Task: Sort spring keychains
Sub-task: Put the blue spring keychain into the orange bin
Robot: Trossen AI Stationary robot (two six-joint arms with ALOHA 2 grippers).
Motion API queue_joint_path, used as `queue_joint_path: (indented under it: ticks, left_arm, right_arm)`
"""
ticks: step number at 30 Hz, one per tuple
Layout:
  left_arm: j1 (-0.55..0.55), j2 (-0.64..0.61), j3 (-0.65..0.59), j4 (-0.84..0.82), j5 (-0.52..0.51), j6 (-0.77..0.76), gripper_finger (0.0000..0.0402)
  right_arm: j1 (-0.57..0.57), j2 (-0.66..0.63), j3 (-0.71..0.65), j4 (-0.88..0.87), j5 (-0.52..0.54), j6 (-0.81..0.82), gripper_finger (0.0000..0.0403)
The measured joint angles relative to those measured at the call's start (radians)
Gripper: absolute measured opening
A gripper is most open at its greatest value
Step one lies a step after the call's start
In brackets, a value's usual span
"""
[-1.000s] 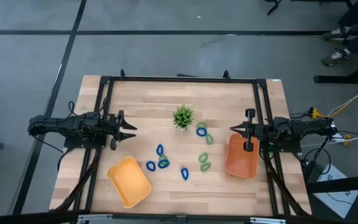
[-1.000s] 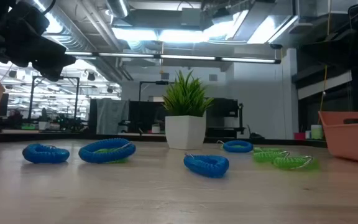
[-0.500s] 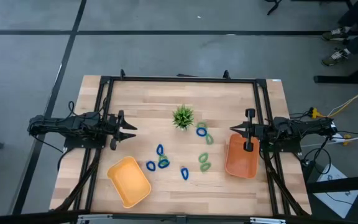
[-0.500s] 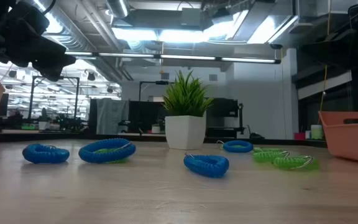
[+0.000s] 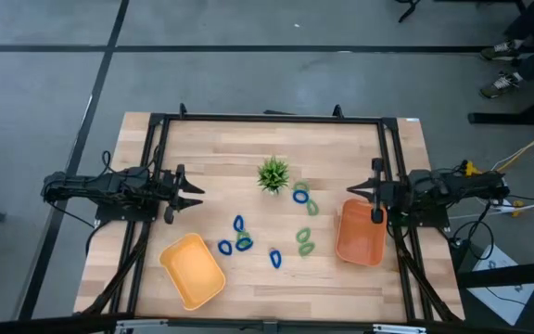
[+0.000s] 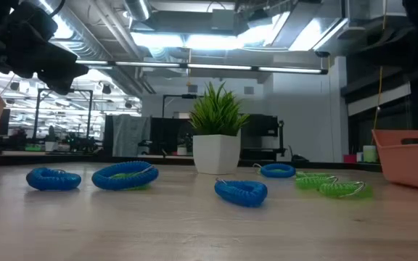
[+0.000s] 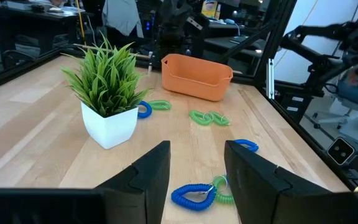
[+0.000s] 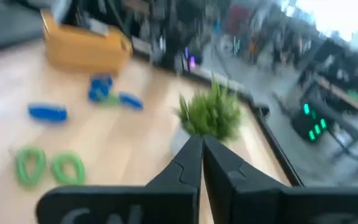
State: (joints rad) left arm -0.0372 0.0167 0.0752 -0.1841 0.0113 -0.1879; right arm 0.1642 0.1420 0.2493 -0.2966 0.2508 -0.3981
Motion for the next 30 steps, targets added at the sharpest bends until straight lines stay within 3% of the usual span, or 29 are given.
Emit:
queue_joint_path:
  ticks: [6, 19, 24, 30]
  left_arm:
    - [0.000, 0.000, 0.000, 0.000, 0.000, 0.000, 0.0148]
    - [0.000, 0.000, 0.000, 0.000, 0.000, 0.000, 0.0148]
    - [0.000, 0.000, 0.000, 0.000, 0.000, 0.000, 0.0148]
    - [0.000, 0.000, 0.000, 0.000, 0.000, 0.000, 0.0148]
  right_arm:
    - [0.000, 0.250, 0.205, -0.145, 0.026, 0.003, 0.0016]
    - [0.074, 0.826, 0.518, -0.149, 0.026, 0.005, 0.0016]
    - [0.079, 0.974, 0.572, -0.150, 0.026, 0.005, 0.0016]
    - [0.072, 1.046, 0.576, -0.135, 0.027, -0.055, 0.0016]
